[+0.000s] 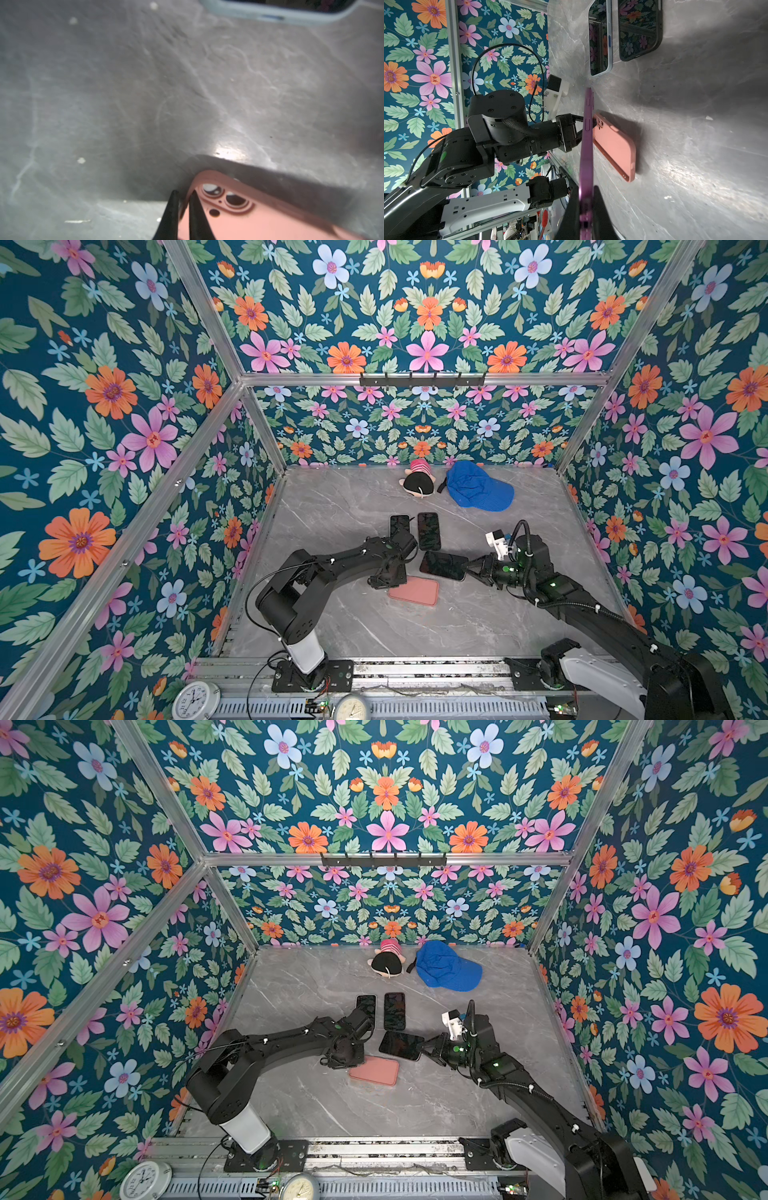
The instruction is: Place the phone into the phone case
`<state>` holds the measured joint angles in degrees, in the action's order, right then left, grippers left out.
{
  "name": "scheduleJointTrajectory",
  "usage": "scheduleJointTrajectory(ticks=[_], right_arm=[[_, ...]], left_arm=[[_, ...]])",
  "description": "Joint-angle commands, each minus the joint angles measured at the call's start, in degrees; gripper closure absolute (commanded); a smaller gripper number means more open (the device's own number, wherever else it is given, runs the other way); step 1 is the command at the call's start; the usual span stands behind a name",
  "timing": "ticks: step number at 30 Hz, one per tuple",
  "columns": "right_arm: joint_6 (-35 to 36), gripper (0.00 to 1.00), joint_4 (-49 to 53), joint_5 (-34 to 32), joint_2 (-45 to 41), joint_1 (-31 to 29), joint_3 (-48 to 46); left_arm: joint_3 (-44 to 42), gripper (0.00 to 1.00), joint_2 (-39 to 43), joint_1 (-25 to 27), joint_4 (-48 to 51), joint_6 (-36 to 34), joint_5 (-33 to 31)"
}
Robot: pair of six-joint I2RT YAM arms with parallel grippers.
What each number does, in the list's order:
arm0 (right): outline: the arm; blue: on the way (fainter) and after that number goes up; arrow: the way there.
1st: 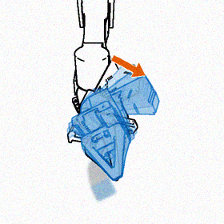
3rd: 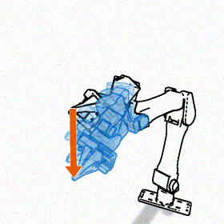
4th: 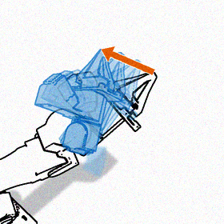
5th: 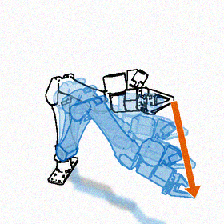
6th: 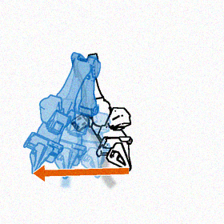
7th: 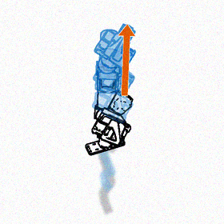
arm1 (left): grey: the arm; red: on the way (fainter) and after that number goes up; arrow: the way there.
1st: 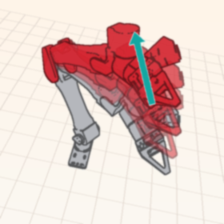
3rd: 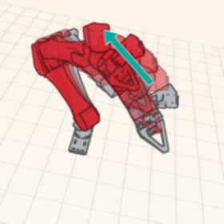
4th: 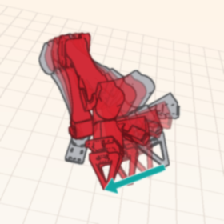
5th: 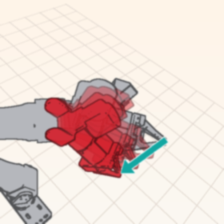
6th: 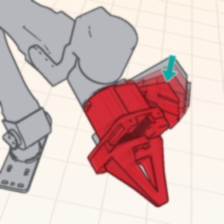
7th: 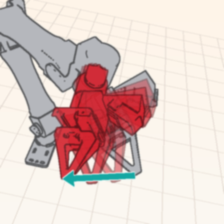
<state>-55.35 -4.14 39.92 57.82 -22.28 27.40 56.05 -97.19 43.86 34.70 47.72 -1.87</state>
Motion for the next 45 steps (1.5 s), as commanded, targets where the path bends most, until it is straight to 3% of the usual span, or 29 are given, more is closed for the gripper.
scheduleJointTrajectory(ticks=[1,13,20,25,33,45], right_arm=[[-0.07,1.00,-3.94,2.29,0.66,-0.02,0.35],[2.56,1.00,-7.45,10.89,6.77,-0.06,0.65],[8.88,1.00,-5.09,15.37,14.26,-0.13,4.86],[8.98,1.00,-7.47,18.00,19.73,-0.55,6.47],[7.68,1.00,-11.93,19.19,28.15,-3.01,9.38],[8.50,1.00,-13.00,19.93,35.26,-3.98,11.71]], left_arm=[[-0.66,0.86,0.73,-0.17,2.61,2.63,-2.31],[-5.84,0.68,6.68,-0.63,-3.75,4.50,2.05],[-13.23,0.56,14.53,-5.85,-12.42,3.93,9.40],[-18.14,0.51,17.80,-10.49,-19.67,3.60,16.30],[-20.31,0.49,17.15,-12.65,-24.69,3.59,20.83],[-22.26,0.49,16.66,-13.75,-27.72,3.94,22.68]])
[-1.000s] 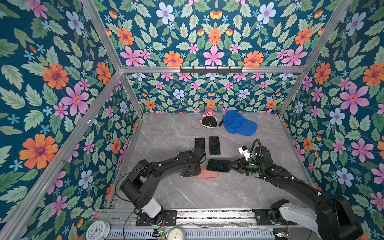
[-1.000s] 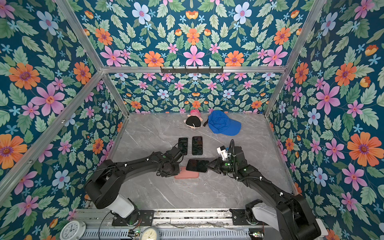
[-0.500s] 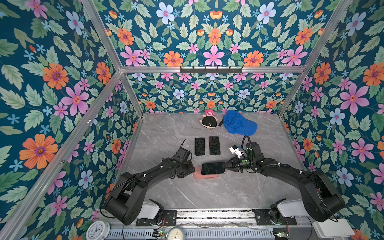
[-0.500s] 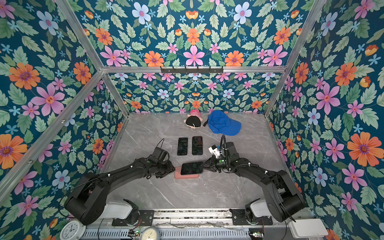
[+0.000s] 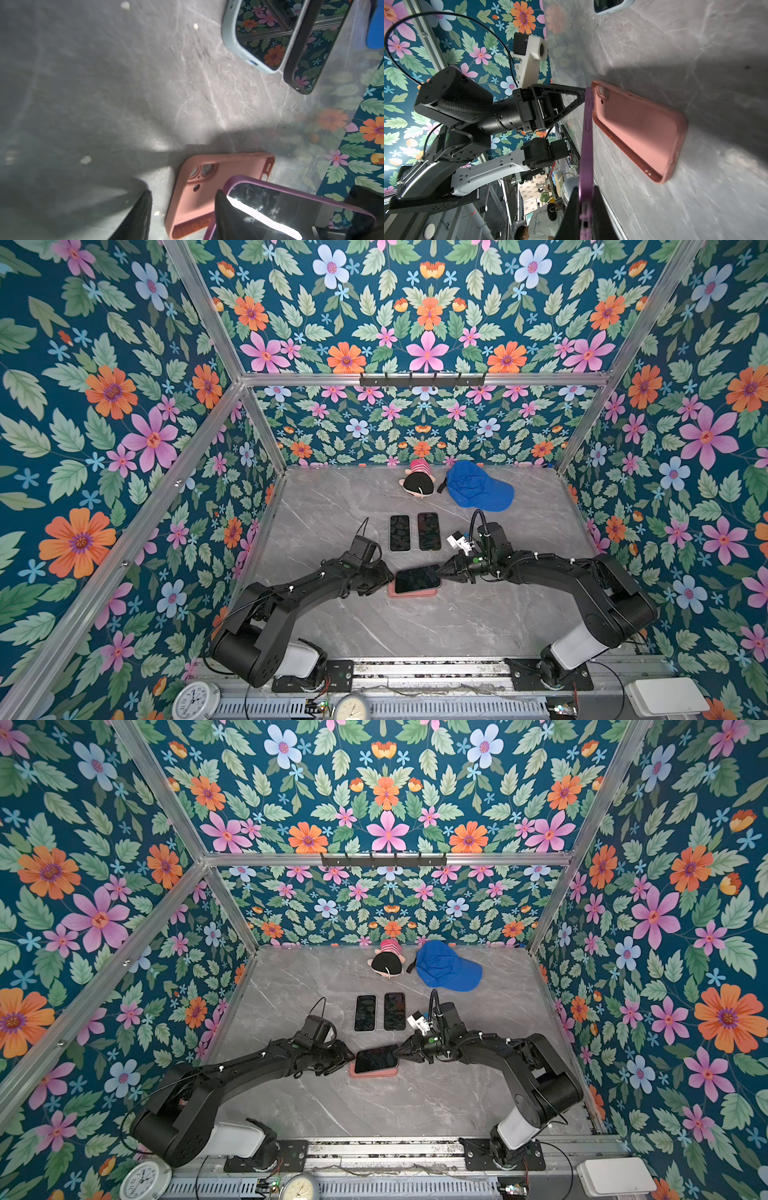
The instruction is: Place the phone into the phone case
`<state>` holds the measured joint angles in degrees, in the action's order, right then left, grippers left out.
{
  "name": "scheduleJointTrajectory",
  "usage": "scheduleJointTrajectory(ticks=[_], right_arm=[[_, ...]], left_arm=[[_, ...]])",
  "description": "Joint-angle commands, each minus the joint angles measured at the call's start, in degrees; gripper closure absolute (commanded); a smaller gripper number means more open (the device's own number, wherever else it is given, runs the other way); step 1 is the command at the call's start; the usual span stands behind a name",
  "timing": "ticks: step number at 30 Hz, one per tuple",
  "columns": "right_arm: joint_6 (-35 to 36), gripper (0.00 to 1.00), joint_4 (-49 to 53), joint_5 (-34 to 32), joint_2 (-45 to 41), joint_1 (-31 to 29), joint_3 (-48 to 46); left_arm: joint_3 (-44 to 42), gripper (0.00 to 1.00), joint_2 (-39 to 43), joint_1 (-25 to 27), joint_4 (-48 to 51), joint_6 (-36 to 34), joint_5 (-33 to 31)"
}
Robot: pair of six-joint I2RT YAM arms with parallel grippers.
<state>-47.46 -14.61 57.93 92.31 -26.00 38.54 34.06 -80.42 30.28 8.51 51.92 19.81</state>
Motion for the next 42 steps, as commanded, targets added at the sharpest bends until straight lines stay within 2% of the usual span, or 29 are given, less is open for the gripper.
scheduleJointTrajectory(ticks=[1,34,42], right_arm=[[0.66,1.00,-2.53,2.00,1.12,-0.37,0.70],[7.62,1.00,4.96,3.42,9.97,-0.78,4.87],[6.60,1.00,3.48,3.09,11.28,-0.87,4.93]], left_arm=[[-0.42,0.49,-0.16,-0.22,-1.83,-0.18,1.09],[-2.51,0.51,-2.66,-0.34,-7.54,1.11,4.35],[-3.98,0.51,-1.79,-0.29,-8.68,2.26,4.69]])
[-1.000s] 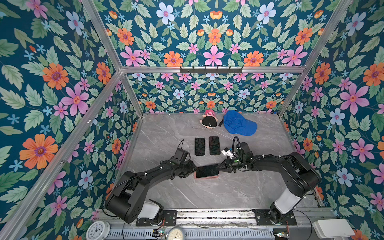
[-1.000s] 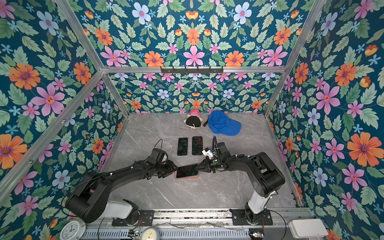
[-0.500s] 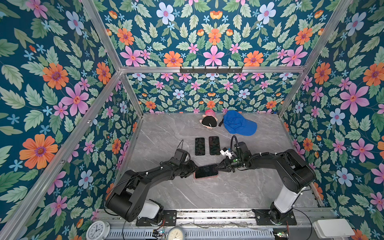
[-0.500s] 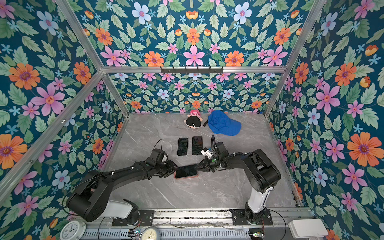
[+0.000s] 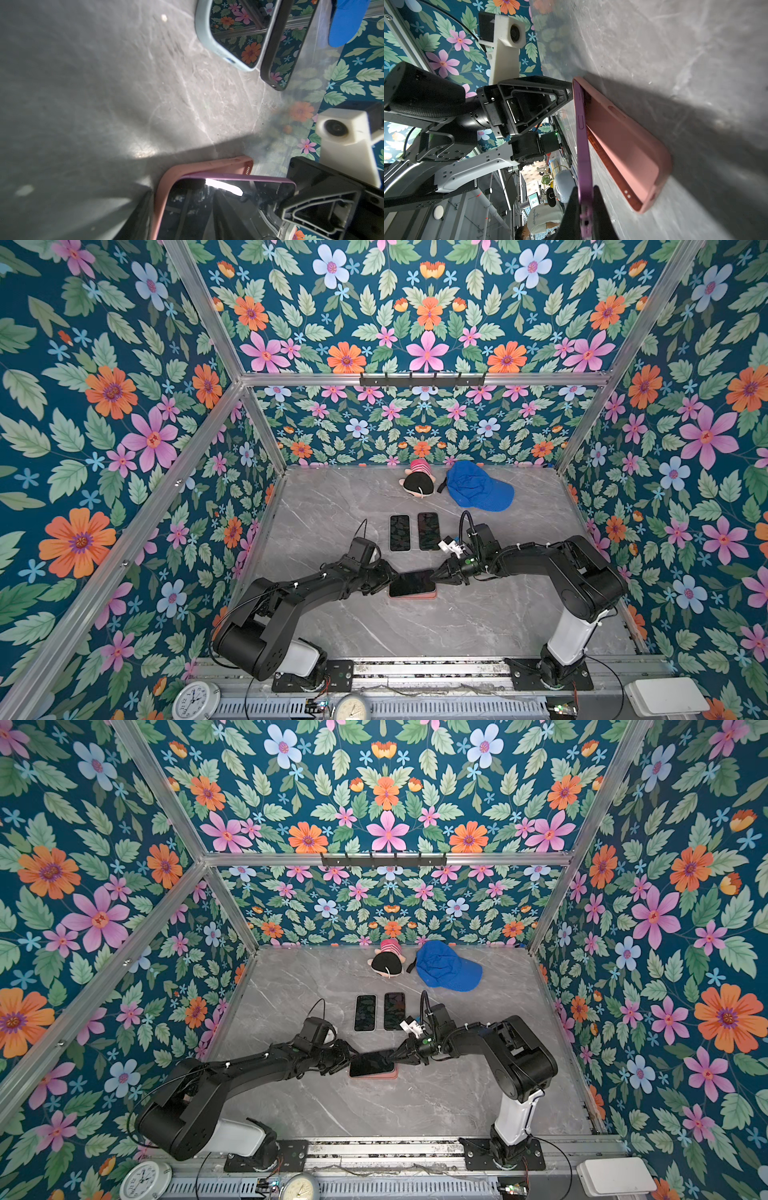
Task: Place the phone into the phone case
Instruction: 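Lay the phone flat into the pink case and open the right gripper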
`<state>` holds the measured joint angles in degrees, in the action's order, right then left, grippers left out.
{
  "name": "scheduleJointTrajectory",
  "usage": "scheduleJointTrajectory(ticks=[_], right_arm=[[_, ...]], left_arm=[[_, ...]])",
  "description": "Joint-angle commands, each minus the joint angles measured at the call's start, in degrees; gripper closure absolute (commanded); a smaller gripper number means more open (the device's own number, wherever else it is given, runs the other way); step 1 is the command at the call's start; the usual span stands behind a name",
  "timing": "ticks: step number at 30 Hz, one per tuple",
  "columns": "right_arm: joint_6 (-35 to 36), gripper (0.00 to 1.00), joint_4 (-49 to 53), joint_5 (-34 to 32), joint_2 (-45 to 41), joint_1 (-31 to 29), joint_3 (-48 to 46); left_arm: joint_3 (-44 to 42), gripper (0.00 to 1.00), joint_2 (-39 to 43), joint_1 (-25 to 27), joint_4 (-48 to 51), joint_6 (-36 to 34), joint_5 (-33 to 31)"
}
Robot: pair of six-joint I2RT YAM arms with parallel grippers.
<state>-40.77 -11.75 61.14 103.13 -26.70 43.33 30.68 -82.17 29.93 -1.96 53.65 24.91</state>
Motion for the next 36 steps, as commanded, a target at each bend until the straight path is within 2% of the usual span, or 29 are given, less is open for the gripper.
scheduleJointTrajectory(ticks=[1,13,18,22,30,36], right_arm=[[-0.33,1.00,0.45,-0.20,0.65,-0.18,0.17],[1.40,1.00,4.91,-2.81,1.76,-0.26,1.36],[3.27,0.85,8.87,-4.38,1.46,-0.45,2.48],[4.57,0.76,11.87,-5.74,1.17,-0.76,3.42],[7.03,0.64,17.79,-8.38,-0.05,-1.59,5.54],[11.23,0.55,28.49,-16.00,-2.39,-2.64,8.89]], left_arm=[[-0.68,0.51,-0.01,0.11,1.62,0.65,-0.39],[-1.76,0.51,1.14,0.18,0.63,1.65,-0.14],[-2.02,0.52,1.41,0.20,0.59,1.65,-0.25],[-2.11,0.51,1.42,0.19,0.55,1.67,-0.30],[-2.53,0.51,1.59,0.20,0.58,1.48,-0.55],[-2.20,0.51,2.33,0.15,3.71,-0.88,-2.30]])
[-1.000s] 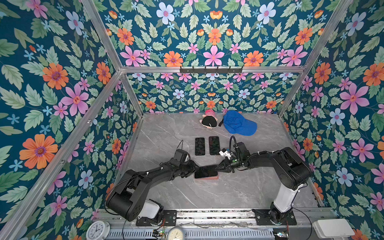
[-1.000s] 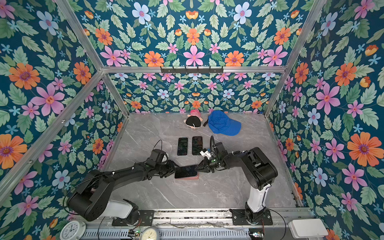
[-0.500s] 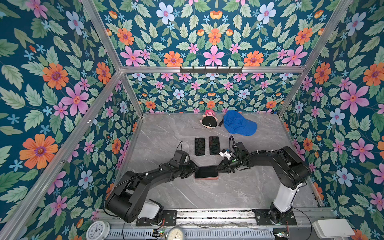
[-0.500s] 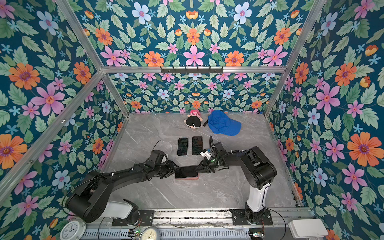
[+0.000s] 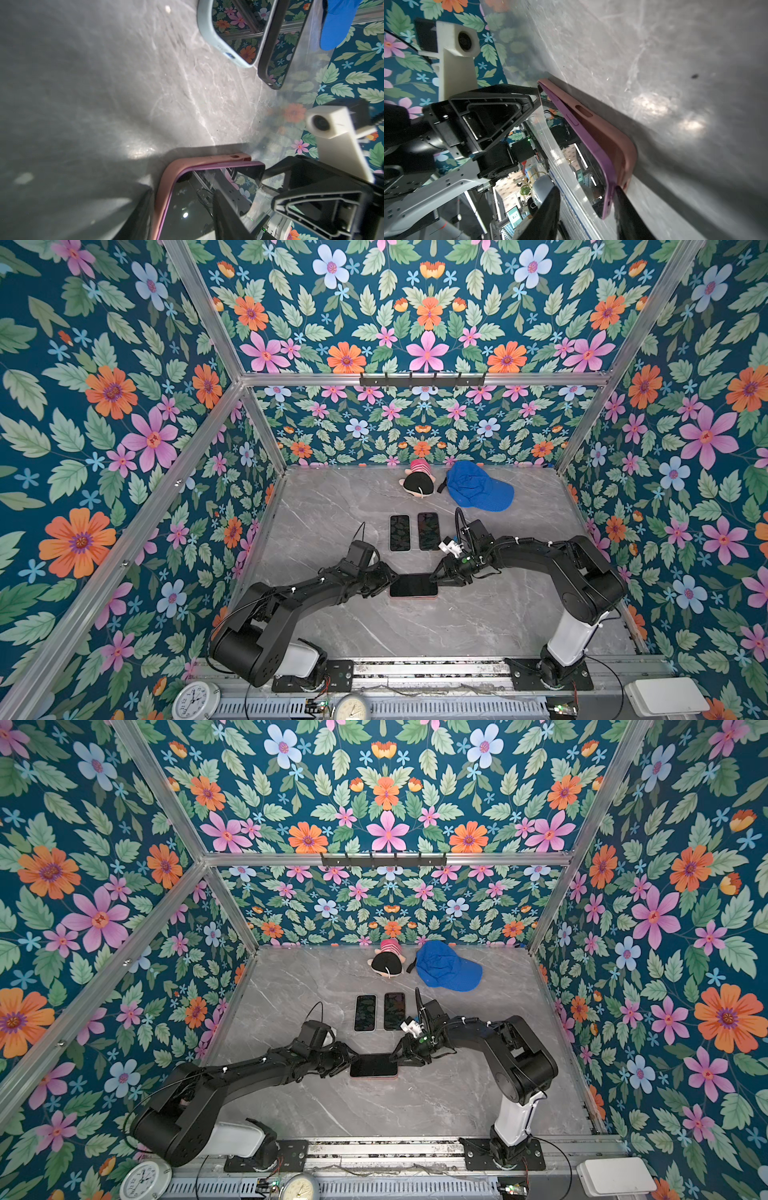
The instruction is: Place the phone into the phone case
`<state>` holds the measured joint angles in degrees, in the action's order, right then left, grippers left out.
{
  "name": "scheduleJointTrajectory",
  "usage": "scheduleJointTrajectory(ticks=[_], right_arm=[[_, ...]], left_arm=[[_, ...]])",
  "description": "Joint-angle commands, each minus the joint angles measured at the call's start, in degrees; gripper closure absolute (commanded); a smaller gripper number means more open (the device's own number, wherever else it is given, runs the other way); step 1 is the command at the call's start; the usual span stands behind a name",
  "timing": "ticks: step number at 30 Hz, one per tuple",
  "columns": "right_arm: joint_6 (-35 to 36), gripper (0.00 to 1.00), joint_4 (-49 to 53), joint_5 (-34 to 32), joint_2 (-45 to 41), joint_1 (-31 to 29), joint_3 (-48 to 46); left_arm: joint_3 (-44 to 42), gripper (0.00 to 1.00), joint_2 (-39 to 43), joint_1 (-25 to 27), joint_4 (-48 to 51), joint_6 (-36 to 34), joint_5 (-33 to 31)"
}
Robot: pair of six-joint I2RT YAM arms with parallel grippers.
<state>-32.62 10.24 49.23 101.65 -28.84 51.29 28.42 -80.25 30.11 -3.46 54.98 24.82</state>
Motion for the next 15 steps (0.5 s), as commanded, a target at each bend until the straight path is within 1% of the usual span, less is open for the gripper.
scheduleJointTrajectory(ticks=[1,5,8,11,15], right_arm=[[3.30,0.54,7.67,-5.16,-1.47,-0.81,1.32],[3.46,0.51,9.97,-10.05,-4.78,-1.97,1.40],[3.77,0.50,11.75,-13.57,-6.05,-2.70,2.27],[5.29,0.50,14.72,-18.74,-8.67,-3.58,3.94],[3.33,0.50,14.90,-23.74,-11.73,-4.15,3.83]], left_arm=[[-0.10,0.51,0.78,-0.03,6.37,-3.07,-2.91],[-1.23,0.51,3.80,-0.05,9.97,-5.38,-6.09],[-1.46,0.51,6.69,-0.05,11.17,-7.12,-7.94],[-1.32,0.50,8.48,-0.05,12.29,-8.86,-8.21],[-1.77,0.50,11.05,-0.05,13.65,-9.80,-7.30]])
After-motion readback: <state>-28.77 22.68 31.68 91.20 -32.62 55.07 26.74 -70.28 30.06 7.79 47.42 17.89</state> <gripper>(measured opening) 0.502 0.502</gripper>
